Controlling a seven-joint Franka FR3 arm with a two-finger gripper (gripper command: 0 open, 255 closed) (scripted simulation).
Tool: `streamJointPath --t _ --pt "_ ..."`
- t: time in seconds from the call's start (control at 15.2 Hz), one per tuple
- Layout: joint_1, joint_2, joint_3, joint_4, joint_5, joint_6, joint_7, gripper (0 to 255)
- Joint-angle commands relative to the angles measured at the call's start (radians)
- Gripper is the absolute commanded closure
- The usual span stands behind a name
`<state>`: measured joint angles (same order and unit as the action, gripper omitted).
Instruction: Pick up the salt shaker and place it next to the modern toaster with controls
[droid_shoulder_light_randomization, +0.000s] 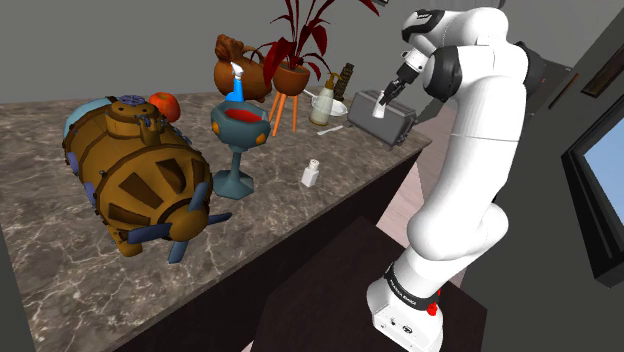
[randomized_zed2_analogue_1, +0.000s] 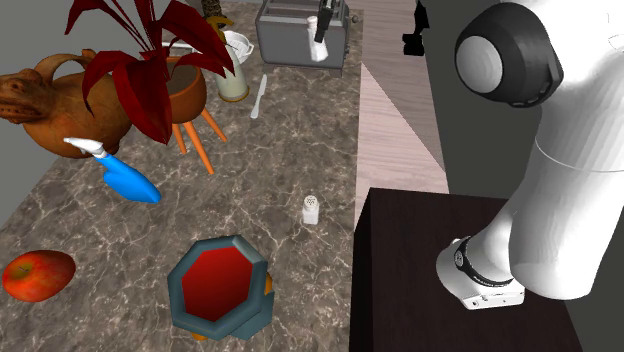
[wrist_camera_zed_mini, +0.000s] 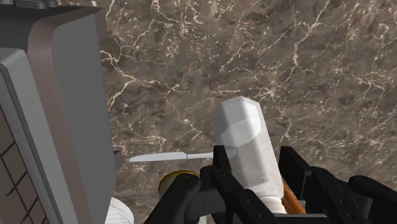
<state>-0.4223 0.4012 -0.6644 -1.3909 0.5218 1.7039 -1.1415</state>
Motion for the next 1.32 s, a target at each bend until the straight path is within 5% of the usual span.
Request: streamJointPath --t 0.0,1.25 --pt "0.008 -0.005 0.000 -0.036 -0.001 0.030 -0.009 255" --pt "0.025 0.038 0.024 -0.231 0.053 0.243 -0.094 255"
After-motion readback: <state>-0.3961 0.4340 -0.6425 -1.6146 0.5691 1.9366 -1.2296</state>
